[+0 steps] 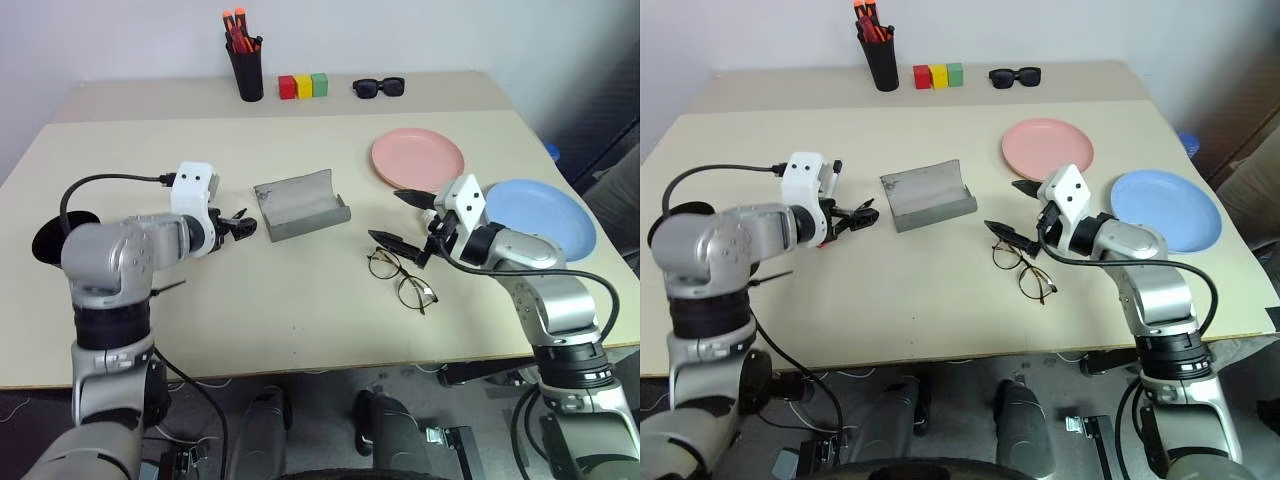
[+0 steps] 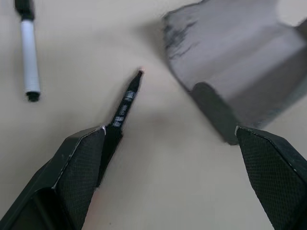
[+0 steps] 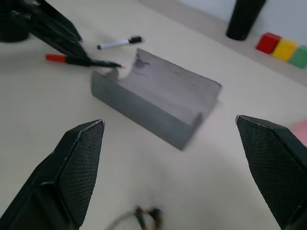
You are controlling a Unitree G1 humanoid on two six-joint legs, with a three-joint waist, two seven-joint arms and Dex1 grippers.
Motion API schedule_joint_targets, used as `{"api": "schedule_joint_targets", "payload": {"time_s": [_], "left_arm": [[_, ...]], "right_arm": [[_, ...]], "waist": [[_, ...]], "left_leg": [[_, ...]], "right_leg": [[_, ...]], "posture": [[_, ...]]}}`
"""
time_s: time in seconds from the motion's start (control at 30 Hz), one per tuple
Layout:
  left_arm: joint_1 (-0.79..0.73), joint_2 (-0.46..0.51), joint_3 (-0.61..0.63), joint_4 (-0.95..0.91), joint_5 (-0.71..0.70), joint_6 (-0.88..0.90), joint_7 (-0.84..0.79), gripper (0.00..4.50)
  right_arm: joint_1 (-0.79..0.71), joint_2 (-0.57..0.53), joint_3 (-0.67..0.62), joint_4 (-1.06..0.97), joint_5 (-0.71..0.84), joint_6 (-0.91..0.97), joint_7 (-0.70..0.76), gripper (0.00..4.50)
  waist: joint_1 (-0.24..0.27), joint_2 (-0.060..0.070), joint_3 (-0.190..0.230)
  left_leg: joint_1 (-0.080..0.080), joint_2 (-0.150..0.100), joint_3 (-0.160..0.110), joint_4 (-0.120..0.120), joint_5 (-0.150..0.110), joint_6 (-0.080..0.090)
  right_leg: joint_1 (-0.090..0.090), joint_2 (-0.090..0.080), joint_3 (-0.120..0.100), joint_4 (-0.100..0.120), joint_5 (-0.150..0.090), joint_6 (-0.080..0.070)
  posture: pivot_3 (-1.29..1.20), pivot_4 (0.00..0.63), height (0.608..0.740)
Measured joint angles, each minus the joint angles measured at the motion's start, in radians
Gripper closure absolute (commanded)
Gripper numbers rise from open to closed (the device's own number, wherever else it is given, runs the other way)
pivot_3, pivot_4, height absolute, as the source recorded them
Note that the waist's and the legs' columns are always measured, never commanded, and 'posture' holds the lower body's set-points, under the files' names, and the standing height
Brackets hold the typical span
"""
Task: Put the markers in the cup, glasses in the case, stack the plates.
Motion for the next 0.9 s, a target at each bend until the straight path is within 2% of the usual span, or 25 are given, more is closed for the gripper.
{"api": "schedule_joint_targets", "payload": {"time_s": [0.17,0.4,0.5,0.53,0.73,0.83,0.9], "left_arm": [[-0.107,0.057,-0.108,0.202,0.066,0.005,-0.004,0.0],[-0.112,0.104,-0.219,0.305,0.113,-0.033,-0.061,0.0],[-0.106,0.111,-0.228,0.317,0.12,-0.041,-0.085,0.86],[-0.103,0.113,-0.23,0.317,0.124,-0.048,-0.087,1.28],[-0.094,0.117,-0.225,0.316,0.147,-0.056,-0.096,4.45],[-0.089,0.099,-0.202,0.31,0.156,-0.058,-0.086,4.48],[-0.071,0.053,-0.143,0.308,0.163,-0.105,-0.057,4.48]], "right_arm": [[0.022,0.009,0.016,-0.083,0.045,0.053,0.006,0.03],[0.08,0.016,0.062,-0.162,0.065,0.076,0.023,0.03],[0.086,0.029,0.072,-0.165,0.065,0.075,0.011,0.0],[0.089,0.034,0.074,-0.165,0.065,0.074,0.007,0.0],[0.097,0.038,0.075,-0.166,0.064,0.067,0.005,0.0],[0.097,0.037,0.075,-0.166,0.064,0.065,0.008,0.0],[0.097,0.037,0.076,-0.166,0.061,0.06,0.009,0.0]], "waist": [[0.0,0.0,0.0],[0.0,0.0,0.0],[0.0,0.0,0.0],[0.0,0.0,0.0],[0.0,0.0,0.0],[0.001,0.0,0.0],[0.003,0.0,0.0]], "left_leg": [[0.0,0.0,0.0,0.0,0.0,0.0],[0.0,0.0,0.0,-0.001,-0.002,-0.003],[0.0,0.0,0.0,-0.001,-0.002,-0.003],[0.0,0.0,0.0,-0.001,-0.002,-0.003],[0.0,0.0,0.0,-0.001,-0.002,-0.003],[0.0,0.0,0.0,-0.001,-0.002,-0.003],[0.0,0.0,0.0,-0.001,-0.002,-0.003]], "right_leg": [[0.0,0.0,0.0,0.0,0.0,0.0],[-0.001,0.0,0.0,-0.001,0.0,-0.001],[-0.001,0.0,0.0,-0.001,0.0,-0.001],[-0.001,0.0,0.0,-0.001,0.0,-0.001],[-0.001,0.0,0.0,-0.001,0.0,-0.001],[-0.001,-0.001,0.0,-0.001,0.0,-0.001],[0.0,-0.001,0.0,-0.001,0.0,-0.001]], "posture": [[0.0,0.15,0.74],[0.0,0.15,0.74],[0.0,0.15,0.74],[0.0,0.15,0.74],[0.0,0.15,0.74],[0.0,0.15,0.74],[0.0,0.15,0.74]]}}
